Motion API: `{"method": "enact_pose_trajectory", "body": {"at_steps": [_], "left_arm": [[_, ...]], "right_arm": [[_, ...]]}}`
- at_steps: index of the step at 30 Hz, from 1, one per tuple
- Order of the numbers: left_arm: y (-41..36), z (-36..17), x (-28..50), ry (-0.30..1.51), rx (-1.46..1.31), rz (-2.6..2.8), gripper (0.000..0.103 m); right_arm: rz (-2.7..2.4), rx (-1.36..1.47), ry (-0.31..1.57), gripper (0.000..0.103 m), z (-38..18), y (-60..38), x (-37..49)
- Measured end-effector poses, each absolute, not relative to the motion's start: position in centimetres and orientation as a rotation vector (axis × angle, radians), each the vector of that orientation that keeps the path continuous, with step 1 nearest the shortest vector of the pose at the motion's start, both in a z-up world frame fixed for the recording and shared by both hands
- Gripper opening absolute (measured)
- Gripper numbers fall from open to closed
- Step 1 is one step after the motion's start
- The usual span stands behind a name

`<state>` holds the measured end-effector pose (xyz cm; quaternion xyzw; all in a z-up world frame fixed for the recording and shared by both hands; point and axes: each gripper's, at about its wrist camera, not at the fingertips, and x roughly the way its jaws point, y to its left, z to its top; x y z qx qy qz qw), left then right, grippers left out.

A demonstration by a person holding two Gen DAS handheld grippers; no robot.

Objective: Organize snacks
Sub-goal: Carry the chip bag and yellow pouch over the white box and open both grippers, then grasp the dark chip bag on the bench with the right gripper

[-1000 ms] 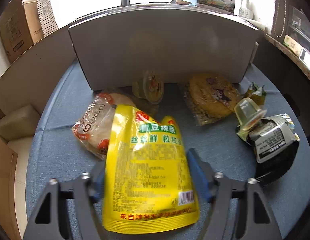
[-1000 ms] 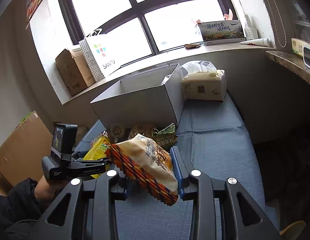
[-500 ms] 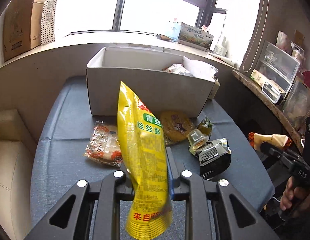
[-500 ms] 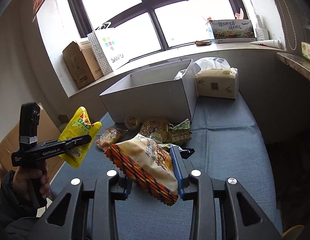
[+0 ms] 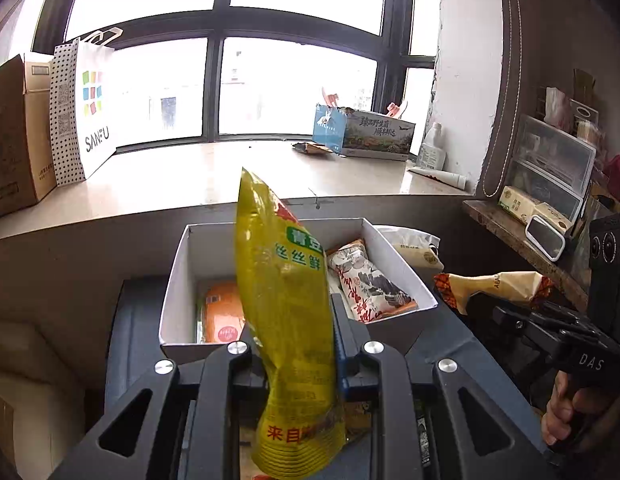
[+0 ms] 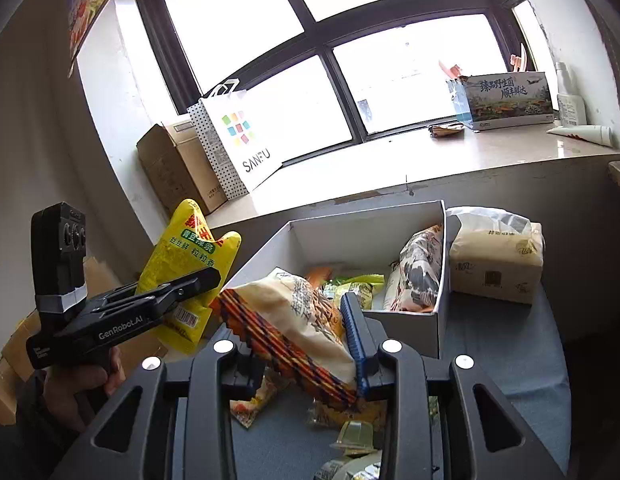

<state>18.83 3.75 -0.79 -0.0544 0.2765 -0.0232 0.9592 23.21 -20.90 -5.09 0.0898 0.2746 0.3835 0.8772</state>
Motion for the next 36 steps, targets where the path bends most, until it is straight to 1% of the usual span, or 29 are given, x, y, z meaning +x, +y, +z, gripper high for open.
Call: {"method": "enact_pose_trajectory", "body": {"at_steps": [4, 8, 9, 10, 11, 12, 13, 14, 17, 20, 25, 32, 34, 36], "left_arm": [[4.5, 0.2, 24.1, 0.58, -0.083, -0.026, 0.025], [5.6, -0.2, 28.5, 0.621, -0.096, 0.004, 0.025], [5.8, -0.5, 29.4, 0.635, -0.094, 0.024, 0.028], [6.1, -0.8, 30.1, 0.642, -0.093, 0.044, 0.033], [6.3, -1.1, 30.8, 0.656, -0.096, 0.069, 0.041], [6.6, -1.4, 31.4, 0.681, -0.098, 0.098, 0.068], [6.9, -1.7, 31.5, 0.696, -0.105, 0.118, 0.096], [7.1, -1.9, 31.3, 0.691, -0.115, 0.12, 0.103], [7.5, -2.1, 30.4, 0.689, -0.114, 0.106, 0.103], [7.6, -2.4, 29.3, 0.696, -0.106, 0.107, 0.103], [7.3, -1.7, 25.2, 0.655, -0.122, 0.072, 0.103], [4.8, -0.3, 16.5, 0.541, -0.109, 0.012, 0.103], [3.8, -0.6, 13.7, 0.501, -0.083, 0.033, 0.103], [3.0, -1.4, 11.3, 0.499, -0.075, 0.033, 0.103]], "right_arm": [[0.738, 0.213, 0.597, 0.037, -4.2, -19.0, 28.1], [0.694, 0.214, 0.631, 0.037, -3.7, -17.8, 32.1], [0.676, 0.203, 0.633, 0.037, -3.6, -17.4, 32.9], [0.661, 0.196, 0.632, 0.038, -3.5, -17.2, 33.6], [0.655, 0.192, 0.635, 0.039, -3.5, -17.0, 34.3], [0.654, 0.185, 0.653, 0.061, -3.6, -16.7, 35.0], [0.638, 0.182, 0.683, 0.097, -3.7, -16.5, 35.6], [0.6, 0.198, 0.689, 0.103, -3.9, -16.6, 35.8], [0.608, 0.244, 0.676, 0.103, -4.2, -17.5, 35.6], [0.578, 0.209, 0.682, 0.103, -4.7, -17.8, 35.0], [0.61, 0.211, 0.629, 0.103, -4.2, -18.7, 32.1], [0.69, 0.13, 0.499, 0.103, -2.7, -20.6, 24.3], [0.707, 0.093, 0.46, 0.103, -2.9, -21.5, 21.5], [0.73, 0.065, 0.434, 0.103, -3.4, -22.5, 18.8]]}}
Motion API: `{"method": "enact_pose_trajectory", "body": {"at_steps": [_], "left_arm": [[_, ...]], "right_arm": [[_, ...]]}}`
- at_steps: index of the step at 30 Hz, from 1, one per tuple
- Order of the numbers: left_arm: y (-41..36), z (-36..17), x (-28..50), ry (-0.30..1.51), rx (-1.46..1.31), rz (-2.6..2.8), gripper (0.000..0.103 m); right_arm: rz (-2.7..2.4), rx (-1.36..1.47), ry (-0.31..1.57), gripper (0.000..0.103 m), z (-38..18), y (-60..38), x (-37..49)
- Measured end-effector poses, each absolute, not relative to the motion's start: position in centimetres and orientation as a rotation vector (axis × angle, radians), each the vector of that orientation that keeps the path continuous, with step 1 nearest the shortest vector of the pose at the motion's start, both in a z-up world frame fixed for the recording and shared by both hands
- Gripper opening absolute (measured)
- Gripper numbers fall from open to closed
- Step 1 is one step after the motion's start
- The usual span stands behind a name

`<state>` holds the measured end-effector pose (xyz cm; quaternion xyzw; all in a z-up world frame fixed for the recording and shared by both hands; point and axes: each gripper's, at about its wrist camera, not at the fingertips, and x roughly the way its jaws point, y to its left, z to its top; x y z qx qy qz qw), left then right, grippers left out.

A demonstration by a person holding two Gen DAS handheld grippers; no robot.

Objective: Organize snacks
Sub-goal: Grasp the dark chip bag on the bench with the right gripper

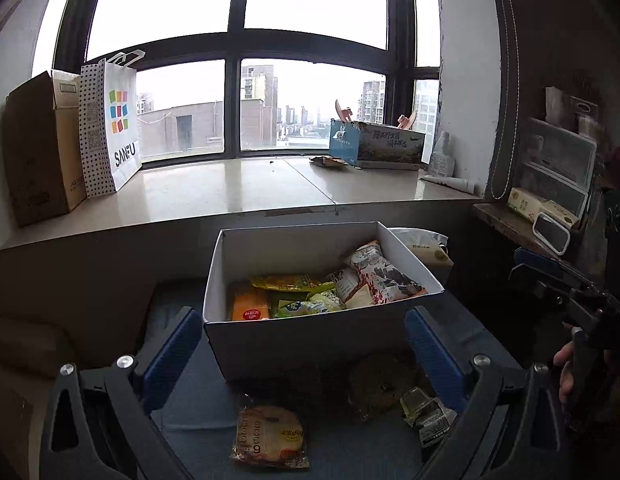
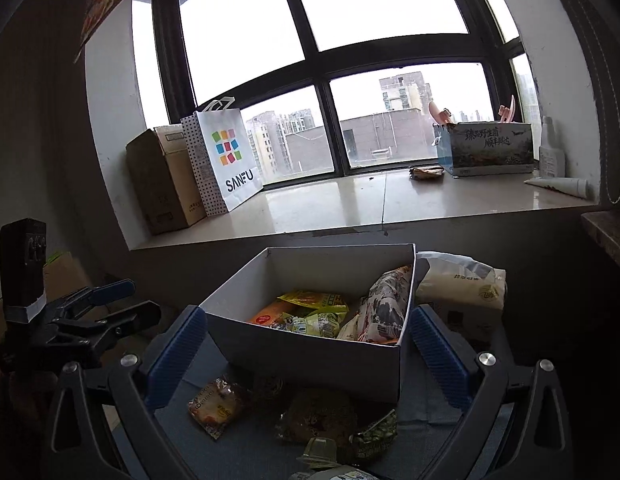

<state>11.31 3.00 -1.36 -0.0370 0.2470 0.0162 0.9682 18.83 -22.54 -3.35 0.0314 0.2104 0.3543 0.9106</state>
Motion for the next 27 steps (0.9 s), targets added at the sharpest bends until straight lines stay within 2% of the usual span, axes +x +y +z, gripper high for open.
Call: {"method": "enact_pose_trajectory", "body": {"at_steps": [5, 14, 27], "left_arm": [[2.2, -3.7, 6.4, 0.528, -0.19, -0.026, 0.103], [0.3, -6.1, 1.4, 0.54, -0.242, -0.005, 0.103], [-0.2, -6.5, 0.4, 0.549, -0.239, -0.007, 0.103]], "right_arm": [[0.724, 0.027, 0.419, 0.103, -5.1, -25.2, 13.9], [0.626, 0.037, 0.48, 0.103, -9.2, -27.9, 9.2], [0.628, -0.013, 0.581, 0.103, -12.0, -26.9, 9.7]]}}
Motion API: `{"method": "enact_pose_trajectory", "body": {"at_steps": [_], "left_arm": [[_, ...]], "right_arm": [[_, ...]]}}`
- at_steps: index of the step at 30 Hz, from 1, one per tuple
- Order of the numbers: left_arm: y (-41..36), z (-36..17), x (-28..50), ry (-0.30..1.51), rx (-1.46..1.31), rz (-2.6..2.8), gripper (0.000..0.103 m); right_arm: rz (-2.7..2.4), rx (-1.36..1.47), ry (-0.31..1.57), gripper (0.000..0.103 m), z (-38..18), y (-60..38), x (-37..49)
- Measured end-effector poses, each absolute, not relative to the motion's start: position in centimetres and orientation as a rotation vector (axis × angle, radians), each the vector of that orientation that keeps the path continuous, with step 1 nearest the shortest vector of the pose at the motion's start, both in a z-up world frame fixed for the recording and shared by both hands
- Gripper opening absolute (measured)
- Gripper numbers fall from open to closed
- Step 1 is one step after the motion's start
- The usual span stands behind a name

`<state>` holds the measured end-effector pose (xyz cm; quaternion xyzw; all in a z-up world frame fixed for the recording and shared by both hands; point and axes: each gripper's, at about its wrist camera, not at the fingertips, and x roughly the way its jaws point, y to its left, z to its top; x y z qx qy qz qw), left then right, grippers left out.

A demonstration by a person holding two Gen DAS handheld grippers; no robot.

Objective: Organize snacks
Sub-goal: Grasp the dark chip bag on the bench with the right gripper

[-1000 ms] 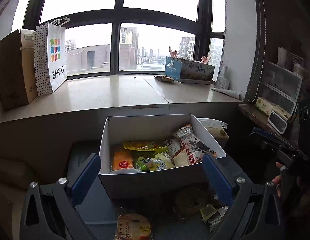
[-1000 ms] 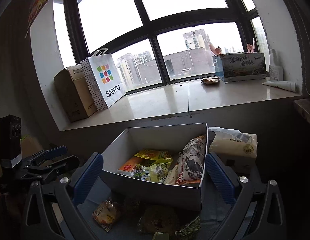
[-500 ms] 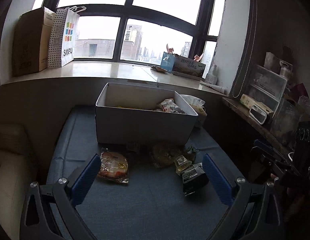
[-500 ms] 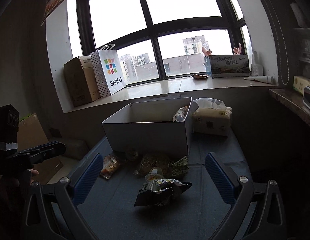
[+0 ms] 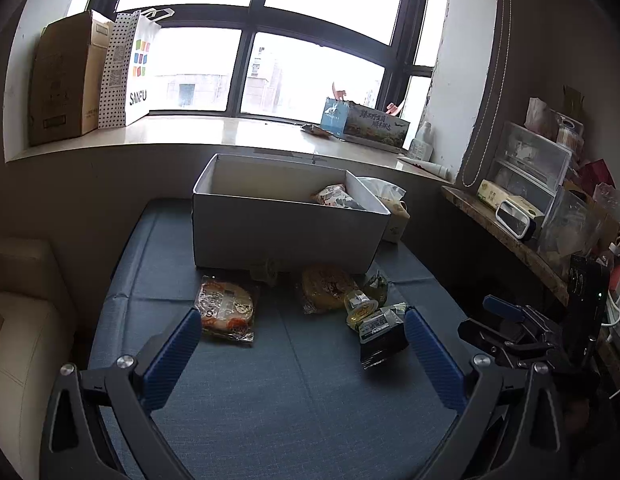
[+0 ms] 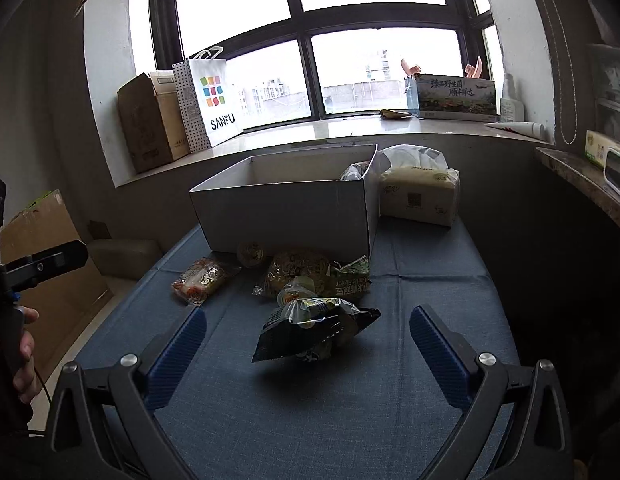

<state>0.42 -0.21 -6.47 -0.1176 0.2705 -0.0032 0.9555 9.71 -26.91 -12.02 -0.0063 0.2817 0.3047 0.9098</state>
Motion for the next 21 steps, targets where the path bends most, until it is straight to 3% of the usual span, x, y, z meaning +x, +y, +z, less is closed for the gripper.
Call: {"method": "enact_pose_trajectory", "body": {"at_steps": [20, 21], "left_arm": [[1.2, -8.2, 0.8, 0.607, -0.264, 0.027, 0.103], [1.3, -8.3, 0.8, 0.609, -0.265, 0.031, 0.103]], "right_arm": [[0.634, -0.133, 0.866, 0.103, -19.8, -20.5, 18.1], [0.643, -0.117, 0.867, 0.098, -19.9, -20.6, 18.1]]}}
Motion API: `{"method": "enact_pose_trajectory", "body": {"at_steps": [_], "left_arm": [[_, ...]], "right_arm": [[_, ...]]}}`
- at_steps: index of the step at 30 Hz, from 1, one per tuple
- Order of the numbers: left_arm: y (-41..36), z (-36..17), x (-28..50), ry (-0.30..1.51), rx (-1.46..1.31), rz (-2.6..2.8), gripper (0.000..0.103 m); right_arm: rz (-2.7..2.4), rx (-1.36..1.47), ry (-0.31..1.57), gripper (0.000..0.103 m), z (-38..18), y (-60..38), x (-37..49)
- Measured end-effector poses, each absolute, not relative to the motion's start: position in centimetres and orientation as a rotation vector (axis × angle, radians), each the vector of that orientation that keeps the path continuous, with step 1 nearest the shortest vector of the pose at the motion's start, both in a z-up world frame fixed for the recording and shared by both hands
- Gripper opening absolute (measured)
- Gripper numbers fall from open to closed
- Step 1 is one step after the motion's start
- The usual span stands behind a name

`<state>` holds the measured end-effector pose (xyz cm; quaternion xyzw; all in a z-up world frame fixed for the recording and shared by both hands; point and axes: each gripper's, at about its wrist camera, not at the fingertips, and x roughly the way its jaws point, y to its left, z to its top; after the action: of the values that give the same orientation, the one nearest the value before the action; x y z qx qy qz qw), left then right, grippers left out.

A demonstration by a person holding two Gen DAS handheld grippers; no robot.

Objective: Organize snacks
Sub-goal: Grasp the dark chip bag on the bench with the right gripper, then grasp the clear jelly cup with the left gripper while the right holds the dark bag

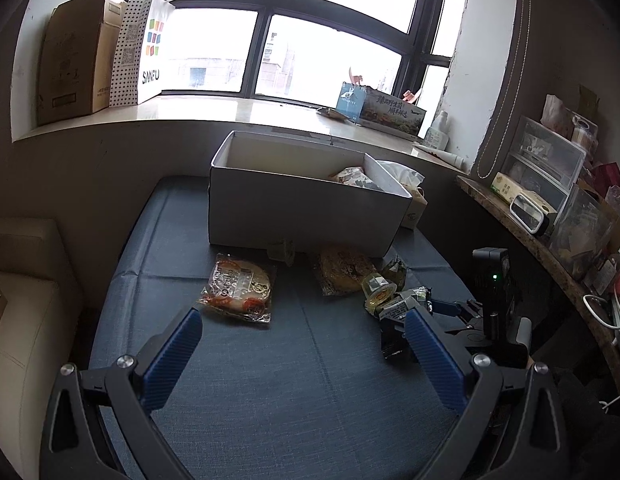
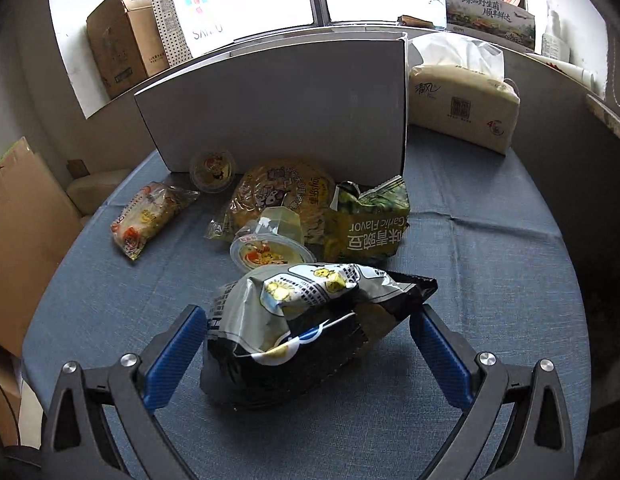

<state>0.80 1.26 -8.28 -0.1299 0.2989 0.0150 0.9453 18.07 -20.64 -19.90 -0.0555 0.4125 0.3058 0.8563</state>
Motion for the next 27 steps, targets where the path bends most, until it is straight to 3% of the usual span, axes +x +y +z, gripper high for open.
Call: {"method": "enact_pose_trajectory", "body": {"at_steps": [3, 6, 16, 27], "left_arm": [[1.4, -8.5, 0.8, 0.615, -0.267, 0.038, 0.103], [1.6, -8.7, 0.9, 0.622, -0.273, 0.044, 0.103], [1.5, -9.2, 1.3, 0.639, -0.276, 0.052, 0.103], [-1.4, -11.9, 6.3, 0.768, -0.19, -0.053, 0.103]], "right_arm": [[0.664, -0.111, 0.855, 0.071, -19.9, -20.9, 17.3], [0.684, -0.101, 0.84, 0.067, -19.3, -21.4, 16.4], [0.729, 0.016, 0.655, 0.065, -13.6, -25.0, 13.7], [0.744, 0.122, 0.609, 0.065, -11.5, -27.4, 12.7]]}}
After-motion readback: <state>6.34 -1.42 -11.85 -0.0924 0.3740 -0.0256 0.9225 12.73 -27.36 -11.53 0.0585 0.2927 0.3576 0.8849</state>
